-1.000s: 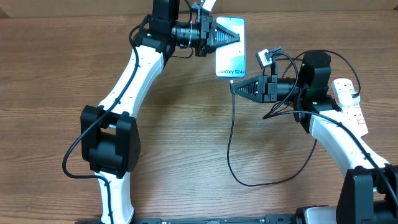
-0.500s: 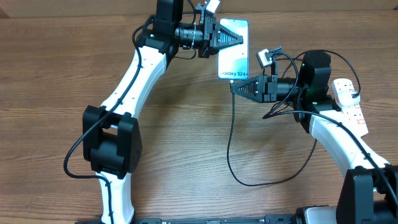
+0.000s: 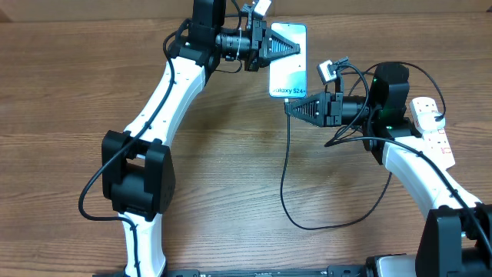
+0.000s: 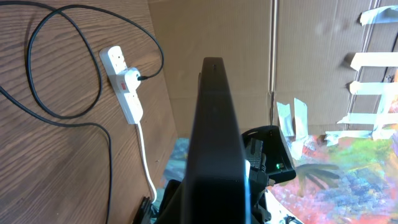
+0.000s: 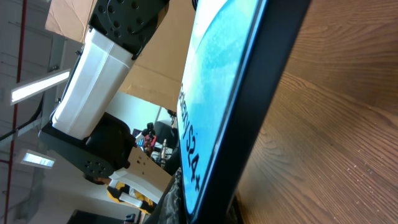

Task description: Plug charger to phone and switch on socket

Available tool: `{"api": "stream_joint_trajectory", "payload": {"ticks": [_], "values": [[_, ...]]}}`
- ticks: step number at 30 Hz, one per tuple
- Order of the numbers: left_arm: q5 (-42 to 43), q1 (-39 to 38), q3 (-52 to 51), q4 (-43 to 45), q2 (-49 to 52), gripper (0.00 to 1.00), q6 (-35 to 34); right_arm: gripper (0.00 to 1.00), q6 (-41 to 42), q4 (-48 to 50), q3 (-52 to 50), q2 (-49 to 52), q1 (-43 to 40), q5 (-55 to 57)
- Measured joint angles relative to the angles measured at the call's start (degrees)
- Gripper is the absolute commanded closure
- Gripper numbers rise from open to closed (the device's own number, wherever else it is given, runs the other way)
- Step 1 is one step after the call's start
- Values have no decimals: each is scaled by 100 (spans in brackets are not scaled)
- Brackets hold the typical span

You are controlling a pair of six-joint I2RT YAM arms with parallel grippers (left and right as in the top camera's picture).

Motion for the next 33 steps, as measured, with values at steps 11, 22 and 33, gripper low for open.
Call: {"api": "stream_joint_trajectory", "payload": {"ticks": [11, 22, 33], "values": [[42, 0, 0, 0, 0, 96, 24, 96, 9, 24, 0, 0, 0, -11], [153, 39, 4, 26, -2, 96, -4, 96, 575, 638, -2, 0, 2, -55], [46, 63, 4, -22, -2, 96, -4, 96, 750, 562, -2, 0, 7, 122]]}}
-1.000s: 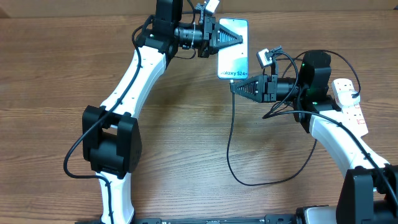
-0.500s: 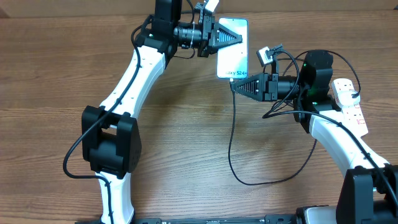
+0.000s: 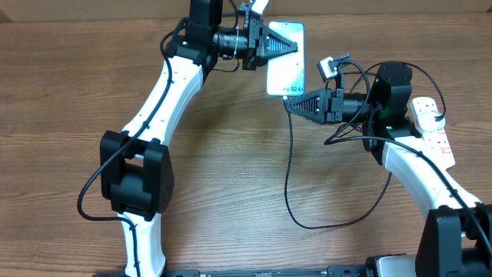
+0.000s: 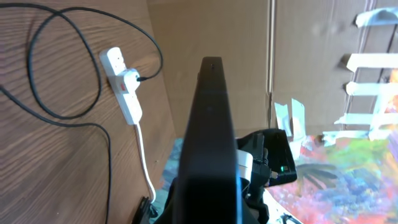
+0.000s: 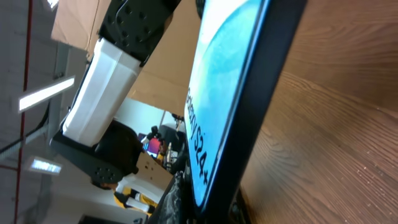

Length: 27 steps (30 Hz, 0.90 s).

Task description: Plug charger to phone and switch on socket

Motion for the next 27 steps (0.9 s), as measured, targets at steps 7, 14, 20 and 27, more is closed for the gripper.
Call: {"api": "stream_joint_trajectory", "payload": {"ticks": [7, 14, 20, 27], "values": [[-280, 31, 0, -177, 0, 96, 4, 96, 0, -275, 0, 0, 33, 328], [-424, 98, -2, -286, 0, 96, 4, 96, -4, -289, 0, 0, 358, 892], [-481, 90, 0, -286, 0, 96, 2, 96, 4, -284, 0, 0, 487, 1327], [-481, 122, 0, -289, 0, 96, 7, 96, 22, -160, 0, 0, 487, 1252]]}}
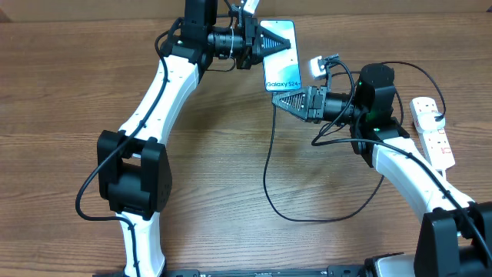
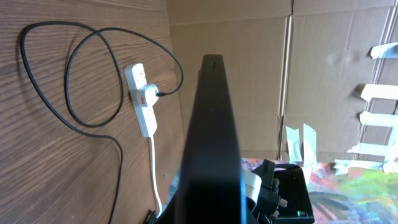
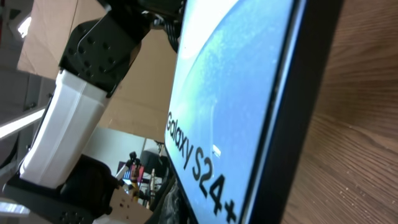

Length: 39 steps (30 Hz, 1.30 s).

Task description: Plug charger to phone and switch on socket

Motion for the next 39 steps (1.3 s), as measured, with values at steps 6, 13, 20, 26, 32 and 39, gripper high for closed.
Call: {"api": "stream_joint_trajectory", "payload": {"ticks": [6, 13, 20, 26, 32, 39], "values": [[184, 72, 0, -39, 0, 96, -4, 96, -2, 160, 0, 0, -4, -271], [334, 146, 0, -57, 0, 96, 2, 96, -17, 203, 0, 0, -11, -509], [328, 232, -2, 46, 0, 96, -17, 96, -22, 197, 0, 0, -11, -640], [334, 273, -2, 96, 0, 96, -140, 96, -26, 162, 0, 0, -13, -627], [494, 282, -2, 96, 0, 96, -153, 97, -26, 153, 0, 0, -11, -498], [590, 282, -2, 101, 0, 96, -153, 96, -22, 199, 2, 0, -13, -466]]}}
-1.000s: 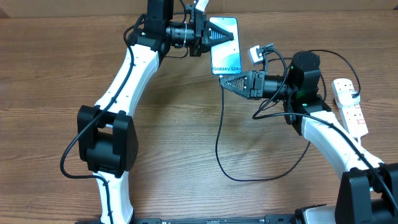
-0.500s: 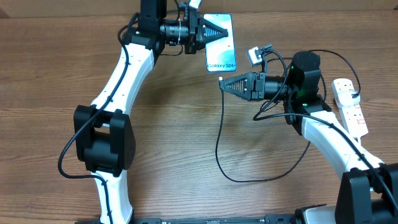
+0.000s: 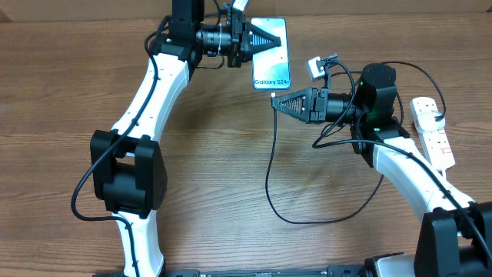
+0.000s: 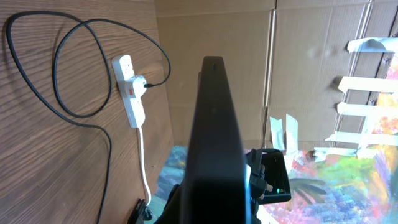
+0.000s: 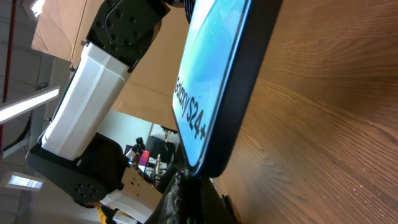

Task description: Plug charger to phone and switch on socket

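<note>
A phone [image 3: 273,69] with a blue "Galaxy S24+" screen is held off the table at the back, my left gripper [image 3: 269,40] shut on its upper part. In the left wrist view the phone [image 4: 214,124] shows edge-on as a dark slab. My right gripper [image 3: 275,101] is shut on the charger plug right under the phone's bottom end [image 5: 214,158]. Whether the plug sits in the port cannot be told. The black cable [image 3: 268,177] hangs down from it and loops over the table. The white socket strip [image 3: 433,135] lies at the right edge.
In the left wrist view the socket strip [image 4: 129,93] has an adapter plugged in and a red switch. Cardboard walls stand behind the table. The cable loop [image 4: 74,74] lies between the strip and the table's middle.
The phone in my left gripper has shifted a little left and back. In the right wrist view its bottom end now shows just above the fingers instead of filling the frame.
At the oldest moment my left gripper held the phone at the back right of centre, with my right gripper shut on the plug under it. At each later moment both were further left, still together, the cable loop trailing along.
</note>
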Available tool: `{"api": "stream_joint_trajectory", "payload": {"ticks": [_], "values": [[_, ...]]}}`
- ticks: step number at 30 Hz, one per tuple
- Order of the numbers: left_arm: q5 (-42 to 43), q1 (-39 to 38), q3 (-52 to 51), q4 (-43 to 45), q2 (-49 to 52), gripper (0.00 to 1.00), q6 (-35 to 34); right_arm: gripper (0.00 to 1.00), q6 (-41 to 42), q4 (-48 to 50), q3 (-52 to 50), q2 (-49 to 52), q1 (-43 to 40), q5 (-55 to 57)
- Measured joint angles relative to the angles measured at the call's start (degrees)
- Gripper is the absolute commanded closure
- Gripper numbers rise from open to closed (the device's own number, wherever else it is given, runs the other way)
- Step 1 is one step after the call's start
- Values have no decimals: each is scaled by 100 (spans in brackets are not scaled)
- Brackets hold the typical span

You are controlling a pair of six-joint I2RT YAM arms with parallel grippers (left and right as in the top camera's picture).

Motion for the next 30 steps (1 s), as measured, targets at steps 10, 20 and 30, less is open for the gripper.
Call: {"api": "stream_joint_trajectory", "payload": {"ticks": [10, 20, 30], "values": [[24, -44, 0, 0, 0, 96, 2, 96, 0, 22, -2, 0, 0, 2], [42, -103, 0, -2, 0, 96, 44, 96, 2, 17, -2, 0, 0, -9], [42, -96, 0, -2, 0, 96, 175, 96, 2, 55, -2, 0, 2, -83]]}}
